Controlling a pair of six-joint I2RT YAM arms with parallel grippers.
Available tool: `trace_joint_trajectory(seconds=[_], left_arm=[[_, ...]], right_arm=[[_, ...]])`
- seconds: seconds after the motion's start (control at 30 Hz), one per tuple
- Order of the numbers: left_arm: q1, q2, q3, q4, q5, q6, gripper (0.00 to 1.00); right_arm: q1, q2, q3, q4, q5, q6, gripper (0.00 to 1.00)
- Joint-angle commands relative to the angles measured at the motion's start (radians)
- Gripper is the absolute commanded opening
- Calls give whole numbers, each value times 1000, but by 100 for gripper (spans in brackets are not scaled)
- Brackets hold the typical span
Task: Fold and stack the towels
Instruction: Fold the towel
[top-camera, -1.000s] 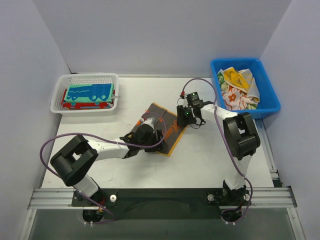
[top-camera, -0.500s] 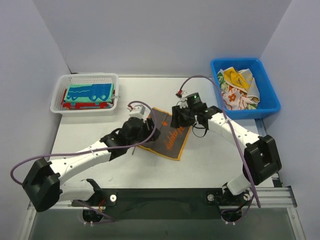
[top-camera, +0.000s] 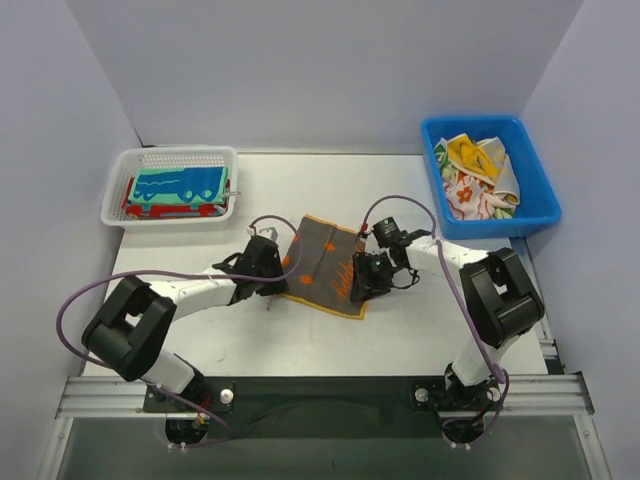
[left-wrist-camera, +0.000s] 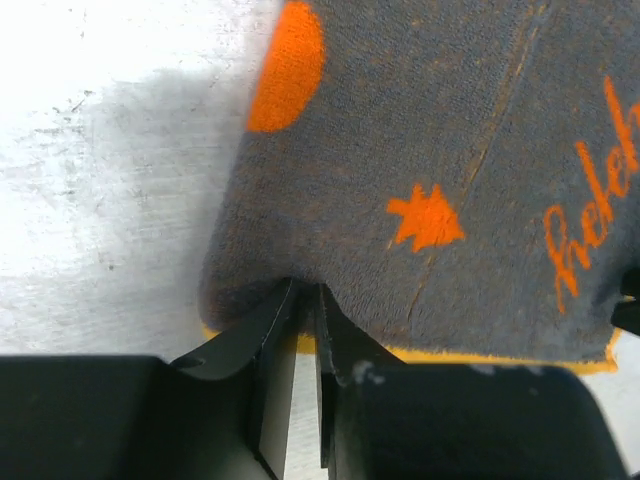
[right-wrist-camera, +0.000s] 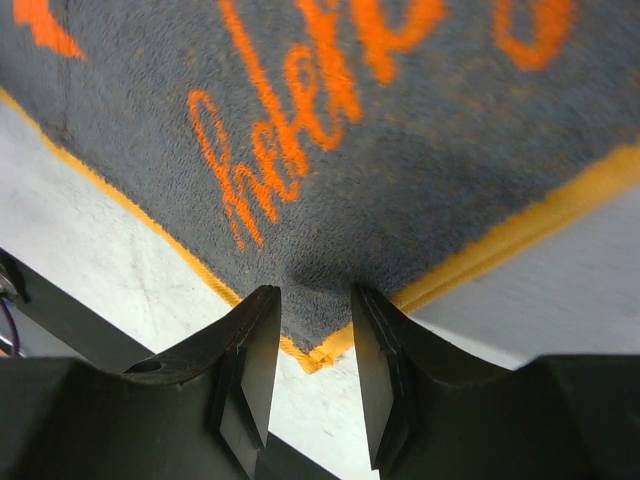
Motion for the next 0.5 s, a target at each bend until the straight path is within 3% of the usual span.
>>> trace_joint_trajectory(seconds=[0.0, 0.1, 0.2, 0.37, 0.47], left_arm=[[0, -23, -74, 55, 57, -139, 22], [-43, -91, -191, 153, 98, -265, 22], [-95, -182, -216, 137, 66, -294, 25], [-123, -412, -153, -27, -52, -224, 57], [-38, -487, -97, -162, -98, -150, 61]], right_arm=[[-74, 7, 6, -95, 59, -44, 36], [-123, 13, 11, -109, 110, -61, 36], [-140, 4, 34, -121, 136, -83, 36], [-11, -149, 66, -126, 277, -146, 40], [122, -188, 112, -118, 343, -148, 43]])
